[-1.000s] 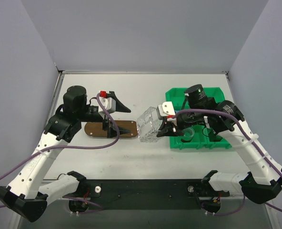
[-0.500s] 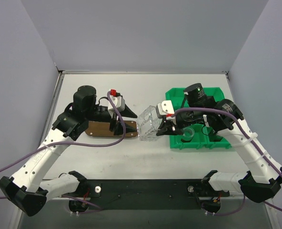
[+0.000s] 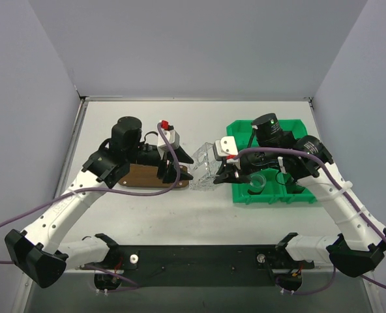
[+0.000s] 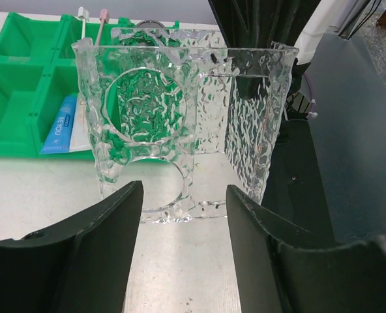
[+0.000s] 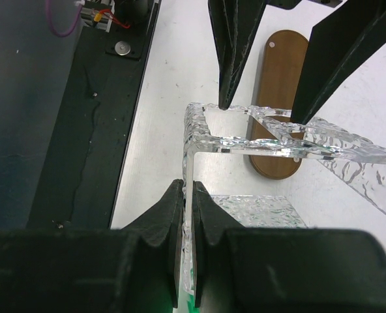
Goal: Prepare toiletry sets of a toothbrush and toothpaste on the tray
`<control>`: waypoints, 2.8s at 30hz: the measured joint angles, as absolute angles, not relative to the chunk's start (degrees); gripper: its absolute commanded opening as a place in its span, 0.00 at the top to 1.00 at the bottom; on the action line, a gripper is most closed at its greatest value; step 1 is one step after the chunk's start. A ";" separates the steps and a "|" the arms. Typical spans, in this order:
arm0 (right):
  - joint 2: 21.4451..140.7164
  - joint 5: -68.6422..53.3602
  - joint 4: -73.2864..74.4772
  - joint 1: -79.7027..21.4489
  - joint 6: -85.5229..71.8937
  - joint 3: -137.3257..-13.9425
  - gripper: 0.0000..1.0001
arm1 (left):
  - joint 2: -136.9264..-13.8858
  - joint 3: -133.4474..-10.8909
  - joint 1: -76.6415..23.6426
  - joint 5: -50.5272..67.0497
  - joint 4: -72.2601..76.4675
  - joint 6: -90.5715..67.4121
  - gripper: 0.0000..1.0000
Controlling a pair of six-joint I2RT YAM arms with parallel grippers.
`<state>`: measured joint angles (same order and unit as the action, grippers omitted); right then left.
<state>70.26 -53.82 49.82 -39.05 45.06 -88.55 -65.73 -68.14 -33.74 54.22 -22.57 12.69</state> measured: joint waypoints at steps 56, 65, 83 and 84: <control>63.83 -46.44 43.29 -35.00 47.33 -76.36 0.54 | -85.78 -88.51 -20.99 23.79 -75.02 66.41 1.00; 63.02 -46.74 43.00 -30.59 48.07 -73.06 0.55 | -96.31 -88.66 -18.06 18.65 -76.01 72.16 1.00; 61.36 -47.40 42.17 -28.80 48.25 -67.94 0.57 | -106.34 -92.82 -16.62 18.70 -76.12 72.64 1.00; 61.39 -47.40 42.13 -28.80 48.27 -67.61 0.57 | -106.76 -93.21 -16.60 18.87 -76.07 72.58 1.00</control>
